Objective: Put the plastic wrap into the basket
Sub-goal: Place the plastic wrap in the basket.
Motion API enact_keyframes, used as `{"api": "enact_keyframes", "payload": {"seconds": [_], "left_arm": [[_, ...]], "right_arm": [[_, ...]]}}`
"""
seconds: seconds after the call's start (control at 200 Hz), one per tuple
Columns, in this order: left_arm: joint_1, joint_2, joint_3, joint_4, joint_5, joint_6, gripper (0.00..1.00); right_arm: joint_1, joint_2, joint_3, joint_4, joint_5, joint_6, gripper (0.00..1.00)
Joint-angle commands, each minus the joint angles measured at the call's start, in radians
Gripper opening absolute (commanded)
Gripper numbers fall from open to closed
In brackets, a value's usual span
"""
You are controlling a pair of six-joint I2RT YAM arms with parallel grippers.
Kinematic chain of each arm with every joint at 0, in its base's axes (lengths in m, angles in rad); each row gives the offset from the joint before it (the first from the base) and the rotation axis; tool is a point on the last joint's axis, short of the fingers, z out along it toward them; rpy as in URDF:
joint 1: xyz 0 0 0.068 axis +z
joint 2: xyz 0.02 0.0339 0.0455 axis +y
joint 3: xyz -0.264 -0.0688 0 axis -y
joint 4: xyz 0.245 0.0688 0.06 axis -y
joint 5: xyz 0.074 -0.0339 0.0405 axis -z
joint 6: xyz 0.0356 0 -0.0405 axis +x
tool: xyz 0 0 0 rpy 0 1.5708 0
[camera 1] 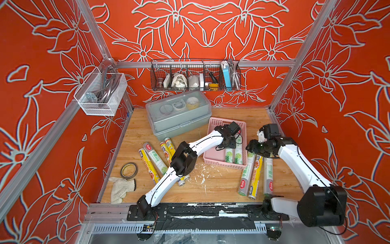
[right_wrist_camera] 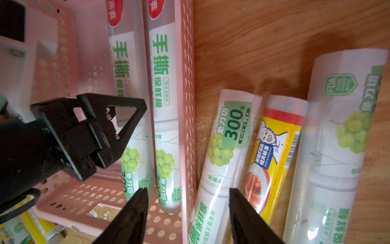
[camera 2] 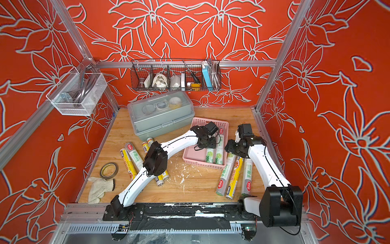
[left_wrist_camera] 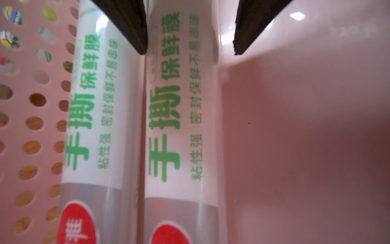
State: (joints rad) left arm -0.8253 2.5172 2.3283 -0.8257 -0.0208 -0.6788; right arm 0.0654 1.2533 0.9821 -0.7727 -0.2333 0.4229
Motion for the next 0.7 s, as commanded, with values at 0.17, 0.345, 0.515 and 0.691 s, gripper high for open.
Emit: {"api": "enact_keyframes", "payload": {"seconds": [0.17,0.345,0.515,0.691], "left_arm": [[0.005,-0.228,-0.052,-0.068,-0.048,0.097,0.76],[0.009,-0.384,-0.159,-0.122,-0.079,0.124,0.76],[0.013,-0.56,-0.333,-0.155,-0.15,0.129,0.77],[0.076,-0.723,-0.537,-0.221,-0.202,0.029,0.77]], "right_arm": [[-0.006,-0.034,0.005,-0.034,-0.009,-0.04,0.61],[-0.005,-0.04,0.02,-0.054,-0.053,-0.067,0.61],[0.002,-0.056,0.02,-0.047,-0.106,-0.064,0.6],[0.031,-0.065,0.022,-0.031,-0.136,-0.052,0.6]]}}
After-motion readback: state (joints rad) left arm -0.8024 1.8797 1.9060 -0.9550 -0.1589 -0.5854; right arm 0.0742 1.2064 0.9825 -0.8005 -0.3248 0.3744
